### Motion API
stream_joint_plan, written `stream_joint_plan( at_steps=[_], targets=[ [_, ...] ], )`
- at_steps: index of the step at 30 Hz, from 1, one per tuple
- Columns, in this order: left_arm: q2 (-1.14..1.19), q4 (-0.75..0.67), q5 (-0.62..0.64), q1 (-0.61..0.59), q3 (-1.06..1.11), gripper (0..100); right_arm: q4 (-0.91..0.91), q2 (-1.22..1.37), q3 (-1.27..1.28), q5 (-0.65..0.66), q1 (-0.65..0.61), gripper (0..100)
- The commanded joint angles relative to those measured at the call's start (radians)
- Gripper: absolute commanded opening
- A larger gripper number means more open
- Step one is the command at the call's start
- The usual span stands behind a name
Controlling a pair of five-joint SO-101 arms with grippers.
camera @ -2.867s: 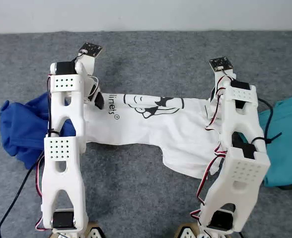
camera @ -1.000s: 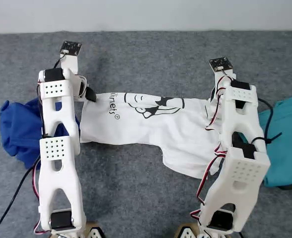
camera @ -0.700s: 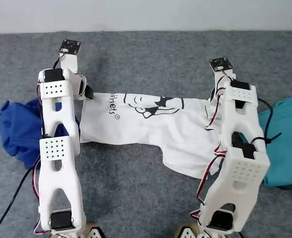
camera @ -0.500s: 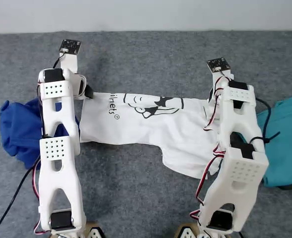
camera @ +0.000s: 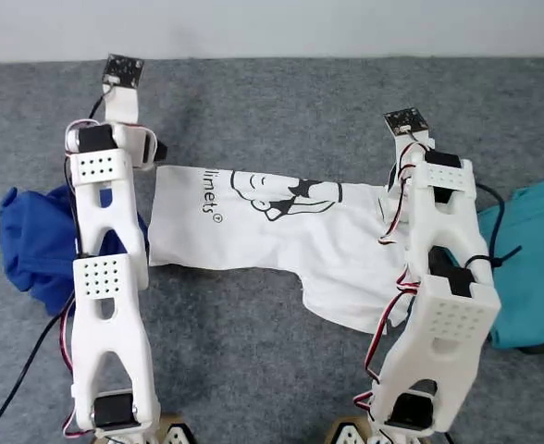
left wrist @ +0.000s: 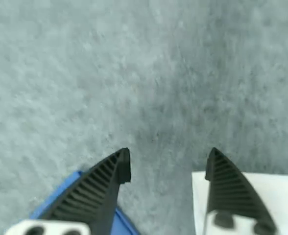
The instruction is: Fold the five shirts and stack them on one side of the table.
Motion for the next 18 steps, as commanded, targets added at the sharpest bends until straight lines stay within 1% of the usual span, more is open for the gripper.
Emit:
stream_joint_plan(
  at_steps=[1, 3, 6, 9, 11, 14, 18],
  targets=[
    [-0.023, 0.029, 0.008, -0.012, -0.107, 24, 0.016, -0.044, 0.006, 0.009, -0.008, 16.5],
    [-0.028, 0.066, 0.008, -0.014, -0.150, 24, 0.021, -0.058, -0.020, 0.008, -0.004, 16.5],
    [-0.084, 0.133, 0.008, -0.014, -0.133, 24, 0.018, -0.113, -0.054, 0.005, -0.002, 16.5],
    [-0.146, 0.244, 0.006, -0.002, -0.136, 24, -0.002, -0.166, -0.089, 0.002, -0.002, 16.5],
    [-0.173, 0.333, 0.005, 0.015, -0.133, 24, -0.056, -0.173, -0.100, 0.002, -0.002, 16.5],
    [-0.196, 0.334, 0.008, 0.025, -0.082, 24, -0.145, -0.148, -0.097, 0.002, -0.002, 16.5],
    [-0.192, 0.334, 0.008, 0.049, -0.038, 24, -0.170, -0.084, -0.100, 0.005, -0.002, 16.5]
  ],
)
